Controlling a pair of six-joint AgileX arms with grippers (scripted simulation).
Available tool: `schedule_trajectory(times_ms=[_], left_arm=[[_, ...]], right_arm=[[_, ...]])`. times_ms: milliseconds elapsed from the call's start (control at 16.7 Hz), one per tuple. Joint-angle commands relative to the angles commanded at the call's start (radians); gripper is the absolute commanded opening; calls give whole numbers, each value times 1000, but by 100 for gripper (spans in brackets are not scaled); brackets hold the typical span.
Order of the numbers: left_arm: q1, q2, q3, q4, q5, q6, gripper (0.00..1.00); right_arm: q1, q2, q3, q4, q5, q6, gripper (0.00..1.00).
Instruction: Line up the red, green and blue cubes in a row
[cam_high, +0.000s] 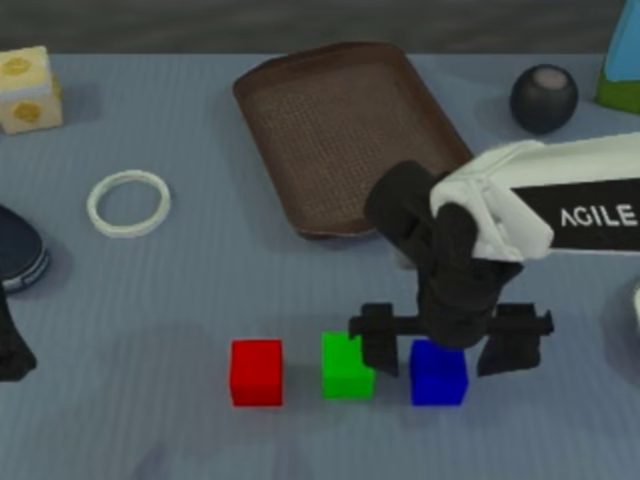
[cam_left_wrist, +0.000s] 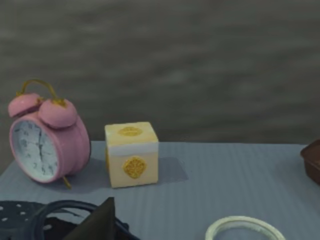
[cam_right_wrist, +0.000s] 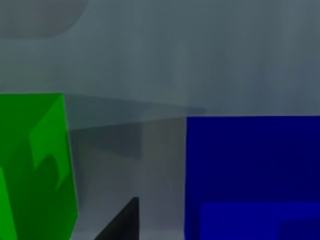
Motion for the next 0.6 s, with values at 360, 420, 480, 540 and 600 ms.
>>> schedule_trajectory(times_ms=[360, 420, 480, 540, 600], left_arm=[[0, 0, 0, 0, 0, 0, 100], [0, 0, 0, 0, 0, 0, 100], [0, 0, 0, 0, 0, 0, 100], [0, 0, 0, 0, 0, 0, 100], [0, 0, 0, 0, 0, 0, 100]], right_arm=[[0, 0, 0, 0, 0, 0, 100], [-2, -1, 0, 0, 0, 0, 100], [-1, -2, 3, -4, 0, 0, 100], [1, -7, 13, -17, 0, 0, 100], [2, -17, 29, -42, 0, 1, 100]])
